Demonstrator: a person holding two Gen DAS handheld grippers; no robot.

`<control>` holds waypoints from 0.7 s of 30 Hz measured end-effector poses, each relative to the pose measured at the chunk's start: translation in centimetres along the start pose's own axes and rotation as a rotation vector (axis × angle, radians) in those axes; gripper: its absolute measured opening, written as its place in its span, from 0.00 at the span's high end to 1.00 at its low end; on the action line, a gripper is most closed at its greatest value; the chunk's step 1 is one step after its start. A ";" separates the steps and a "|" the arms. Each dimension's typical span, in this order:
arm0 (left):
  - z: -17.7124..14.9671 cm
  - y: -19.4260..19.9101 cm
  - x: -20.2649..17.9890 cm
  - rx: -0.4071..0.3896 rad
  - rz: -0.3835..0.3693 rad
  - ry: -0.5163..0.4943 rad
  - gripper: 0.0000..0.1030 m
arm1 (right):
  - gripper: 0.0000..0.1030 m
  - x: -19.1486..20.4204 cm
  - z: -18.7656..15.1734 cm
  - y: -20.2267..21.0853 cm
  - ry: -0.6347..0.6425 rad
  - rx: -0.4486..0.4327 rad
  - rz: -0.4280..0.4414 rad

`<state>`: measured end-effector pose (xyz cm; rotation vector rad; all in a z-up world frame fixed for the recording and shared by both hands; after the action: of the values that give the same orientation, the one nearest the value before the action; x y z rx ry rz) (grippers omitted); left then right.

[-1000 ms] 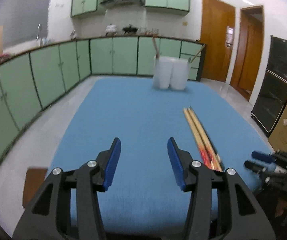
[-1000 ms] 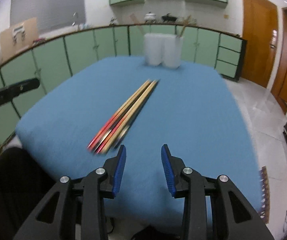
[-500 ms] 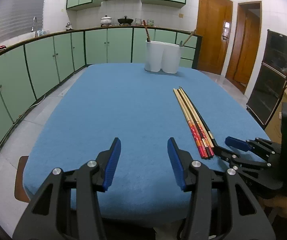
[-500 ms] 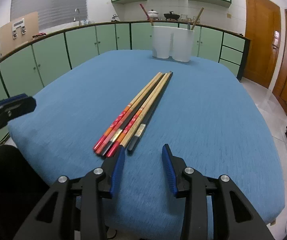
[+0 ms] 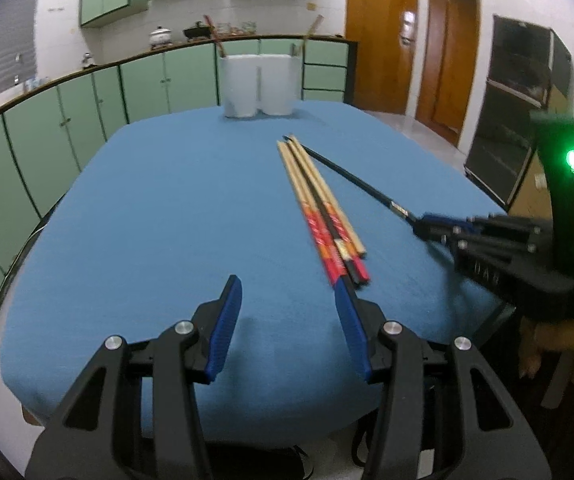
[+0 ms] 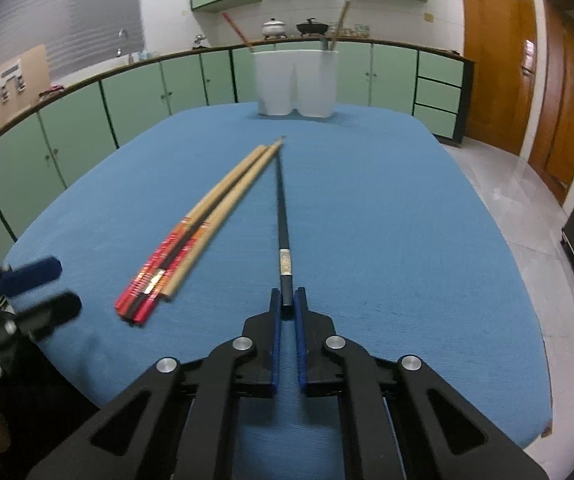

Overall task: Organize utensils
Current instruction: 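Grasp the black chopstick with the right tool while the left grasps a red-patterned chopstick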

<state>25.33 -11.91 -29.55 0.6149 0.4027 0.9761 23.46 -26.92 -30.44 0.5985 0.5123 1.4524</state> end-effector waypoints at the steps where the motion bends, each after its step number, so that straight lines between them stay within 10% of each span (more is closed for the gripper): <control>1: -0.1 -0.3 -0.3 0.007 -0.003 -0.009 0.54 | 0.94 -0.2 0.0 0.0 -0.001 0.001 0.002; 21: 0.6 -2.8 -0.3 0.032 0.036 0.022 0.53 | 0.93 -0.3 0.0 -0.1 0.000 -0.006 0.001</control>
<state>27.36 -13.55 -30.89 0.6425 0.4284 1.0134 23.52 -27.27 -30.53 0.5941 0.5080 1.4541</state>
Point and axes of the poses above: each gripper's, at about its wrist camera, not at the fingertips, and y roughly against the way its jaws point, x to its left, z to its top, the point moved 3 cm from there along -y, roughly the way its jaws point, and after that the axes turned 4 degrees about -z, right-handed, at the moved point
